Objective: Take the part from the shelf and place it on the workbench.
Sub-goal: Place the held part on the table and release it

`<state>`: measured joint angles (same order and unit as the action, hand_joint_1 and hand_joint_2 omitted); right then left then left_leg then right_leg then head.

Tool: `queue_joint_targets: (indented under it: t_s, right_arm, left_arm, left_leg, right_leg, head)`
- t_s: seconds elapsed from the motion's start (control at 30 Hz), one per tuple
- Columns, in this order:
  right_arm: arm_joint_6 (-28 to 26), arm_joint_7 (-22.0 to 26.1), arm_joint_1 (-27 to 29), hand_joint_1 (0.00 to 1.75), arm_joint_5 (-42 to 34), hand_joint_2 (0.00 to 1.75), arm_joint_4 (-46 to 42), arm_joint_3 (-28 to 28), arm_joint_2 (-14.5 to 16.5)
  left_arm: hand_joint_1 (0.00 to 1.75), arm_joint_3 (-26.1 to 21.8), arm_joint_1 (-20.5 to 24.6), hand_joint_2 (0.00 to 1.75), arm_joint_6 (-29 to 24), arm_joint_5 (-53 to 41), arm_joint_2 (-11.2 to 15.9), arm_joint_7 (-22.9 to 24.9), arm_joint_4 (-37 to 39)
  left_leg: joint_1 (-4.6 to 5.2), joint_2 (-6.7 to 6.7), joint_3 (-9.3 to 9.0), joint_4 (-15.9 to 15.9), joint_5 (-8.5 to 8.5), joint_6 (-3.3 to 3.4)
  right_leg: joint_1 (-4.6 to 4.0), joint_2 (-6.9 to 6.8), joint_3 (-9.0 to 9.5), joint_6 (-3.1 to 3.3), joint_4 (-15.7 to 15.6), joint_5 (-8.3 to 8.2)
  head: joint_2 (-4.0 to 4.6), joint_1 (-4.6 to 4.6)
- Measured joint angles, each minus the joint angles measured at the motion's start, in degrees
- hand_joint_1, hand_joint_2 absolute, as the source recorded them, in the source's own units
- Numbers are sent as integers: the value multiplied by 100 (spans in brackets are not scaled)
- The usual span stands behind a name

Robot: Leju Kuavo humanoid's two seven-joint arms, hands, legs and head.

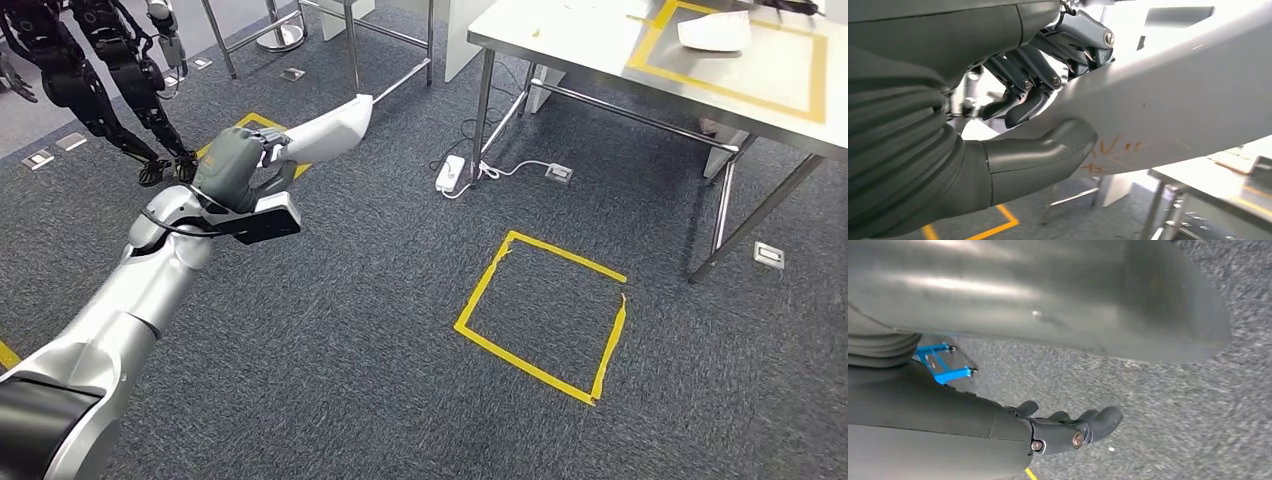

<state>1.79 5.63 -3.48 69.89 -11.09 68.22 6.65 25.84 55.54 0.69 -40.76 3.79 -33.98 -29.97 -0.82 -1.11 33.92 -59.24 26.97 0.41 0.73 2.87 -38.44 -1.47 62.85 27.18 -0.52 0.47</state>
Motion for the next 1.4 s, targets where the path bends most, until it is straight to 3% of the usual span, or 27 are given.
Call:
queue_joint_targets:
  t_s: [0.03, 0.07, 0.13, 0.17, 0.2, 0.27, 0.33, 0.4, 0.43, 0.5, 0.57, 0.63, 0.67, 0.7, 0.77, 0.83, 0.9, 0.93, 1.0, 1.07, 1.13, 1.17, 1.2, 1.3, 1.33, 1.4]
  right_arm:
    - [-4, 1, -13, 0, -1, 0, -1, 0, 1]
    - [-7, 1, -27, 0, -3, 0, -1, 0, 1]
    - [-11, -1, -34, 0, -8, 0, 0, 0, 1]
    - [-11, -3, -28, 0, -9, 0, 0, 0, 1]
    - [-11, -5, -23, 0, -10, 0, 0, 0, 0]
    - [-14, -13, -29, 0, -14, 0, -1, 0, 0]
    - [-21, -25, -44, 0, -18, 0, -1, 0, 1]
    - [-27, -39, -45, 0, -19, 0, -1, 1, 2]
    - [-29, -44, -43, 0, -21, 0, -1, 2, 4]
    - [-40, -45, -56, 0, -25, 0, -1, 5, 8]
    - [-51, -22, -78, 0, -15, 0, -1, 7, 10]
    - [-50, 1, -77, 0, 8, 0, -1, 7, 10]
    - [-45, 2, -67, 0, 21, 0, -1, 7, 10]
    - [-39, -1, -56, 0, 32, 0, -1, 7, 10]
    - [-31, -6, -46, 0, 45, 0, -1, 7, 9]
    - [-38, -11, -53, 0, 46, 0, -1, 6, 8]
    - [-80, -8, -43, 0, 44, 0, -1, 6, 8]
    - [-111, 1, -30, 0, 44, 0, -1, 6, 8]
    - [-170, 31, -26, 0, 46, 0, -1, 7, 12]
    - [-198, 59, -50, 0, 50, 0, -1, 5, 15]
    - [-215, 75, -61, 0, 50, 0, -1, 4, 15]
    - [-227, 80, -57, 0, 49, 0, -1, 4, 15]
    - [-243, 85, -52, 0, 48, 0, -1, 4, 15]
    - [-293, 101, -54, 0, 61, 0, -1, 3, 15]
    - [-303, 104, -53, 0, 66, 0, -1, 3, 15]
    - [-311, 115, -47, 0, 70, 0, -1, 2, 15]
  left_arm:
    - [175, -1, -9, 175, 16, 10, -2, -11, -16]
    - [175, -2, -24, 175, 27, 13, -5, -18, -27]
    - [175, -2, -74, 175, 35, 4, -22, -23, -40]
    - [175, -2, -95, 175, 33, -15, -38, -23, -45]
    - [175, -1, -109, 175, 28, -42, -54, -18, -49]
    - [175, -1, -116, 175, 10, -100, -79, 1, -51]
    - [175, -1, -113, 175, -4, -143, -104, 22, -47]
    - [175, -1, -100, 175, -5, -181, -156, 36, -42]
    - [175, 0, -82, 175, -2, -201, -181, 43, -39]
    - [175, 1, -14, 175, 15, -227, -201, 64, -24]
    - [175, 2, 42, 175, 51, -243, -181, 98, 4]
    - [175, 2, 46, 175, 84, -251, -124, 129, 34]
    - [175, 2, 41, 175, 92, -252, -90, 134, 43]
    - [175, 2, 38, 175, 94, -251, -55, 128, 49]
    - [175, 2, 40, 175, 93, -246, 7, 108, 52]
    - [175, 2, 34, 175, 92, -244, 50, 90, 54]
    - [175, 2, 22, 175, 92, -243, 53, 82, 53]
    - [175, 2, 24, 175, 93, -243, 43, 82, 52]
    - [175, 2, 46, 175, 96, -243, 22, 79, 50]
    - [175, 2, 56, 175, 98, -243, 20, 78, 51]
    - [175, 2, 49, 175, 101, -243, 24, 78, 62]
    - [175, 2, 46, 175, 103, -243, 23, 78, 68]
    - [175, 2, 48, 175, 108, -244, 22, 78, 74]
    - [175, 2, 74, 175, 128, -247, 22, 79, 80]
    - [175, 2, 85, 175, 134, -252, 23, 79, 81]
    - [175, 2, 97, 175, 142, -270, 17, 78, 84]
  left_leg:
    - [10, 63, -2, 5, 1, 23]
    - [21, 128, 0, 4, 6, 39]
    - [36, 261, 0, 2, 15, 51]
    - [41, 321, -2, 1, 20, 54]
    - [45, 378, -8, 0, 26, 51]
    - [69, 486, -24, -4, 47, 24]
    - [100, 582, -42, -3, 69, -26]
    - [114, 677, -65, 12, 85, -82]
    - [107, 660, -63, -11, 112, -113]
    - [88, 460, 56, -302, 303, -170]
    - [63, 225, 372, -994, 638, -208]
    - [49, 165, 646, -1534, 780, -231]
    - [44, 154, 660, -1522, 692, -233]
    - [38, 130, 572, -1290, 508, -231]
    - [13, -73, 252, -541, 134, -224]
    - [-5, -267, 62, -115, 17, -201]
    - [6, -237, 44, -71, 27, -138]
    - [7, -185, 38, -53, 13, -95]
    - [-2, -84, 21, -11, -17, -6]
    - [9, 15, 19, 0, -19, 45]
    - [19, 102, 23, -2, -13, 57]
    - [20, 137, 22, -3, -10, 56]
    - [20, 164, 18, -4, -6, 49]
    - [36, 233, -1, -9, 24, -4]
    - [45, 246, -5, -8, 33, -33]
    - [53, 255, -20, 12, 41, -101]
  right_leg:
    - [-10, -150, -163, -13, 345, 173]
    - [-9, -209, -353, -23, 737, 342]
    - [-10, -236, -577, -27, 1198, 456]
    - [-12, -247, -531, -20, 1120, 367]
    - [-18, -285, -368, -3, 817, 198]
    - [-63, -508, 60, 59, 21, -99]
    - [-114, -639, 254, 127, -379, -181]
    - [-122, -538, 247, 180, -410, -183]
    - [-107, -485, 255, 207, -427, -196]
    - [-59, -384, 276, 266, -463, -228]
    - [-35, -265, 282, 299, -470, -236]
    - [-29, -114, 284, 307, -463, -236]
    - [-26, -33, 285, 305, -455, -236]
    - [-22, 45, 286, 299, -442, -233]
    - [-19, 183, 267, 258, -397, -217]
    - [-9, 303, 212, 180, -360, -218]
    - [10, 406, 170, 92, -371, -246]
    - [14, 368, 162, 59, -368, -248]
    - [-4, 97, 57, 11, -155, -108]
    - [-13, -179, -249, -19, 487, 228]
    - [-3, -231, -556, -45, 1131, 459]
    - [2, -238, -583, -51, 1198, 433]
    - [5, -245, -491, -48, 1033, 309]
    - [-14, -304, 119, 10, -97, -121]
    - [-31, -320, 236, 39, -320, -161]
    - [-61, -318, 279, 99, -411, -147]
  head:
    - [0, 18]
    - [0, 27]
    - [0, 31]
    - [0, 33]
    - [0, 34]
    - [0, 39]
    - [0, 31]
    - [0, 18]
    - [0, 18]
    - [0, -2]
    - [0, -24]
    - [0, -32]
    - [0, -37]
    - [0, -41]
    - [0, -49]
    - [0, -50]
    - [0, -48]
    - [0, -47]
    - [0, -13]
    - [0, 26]
    - [0, 32]
    - [0, 33]
    - [0, 34]
    - [0, 34]
    - [0, 32]
    - [0, 28]
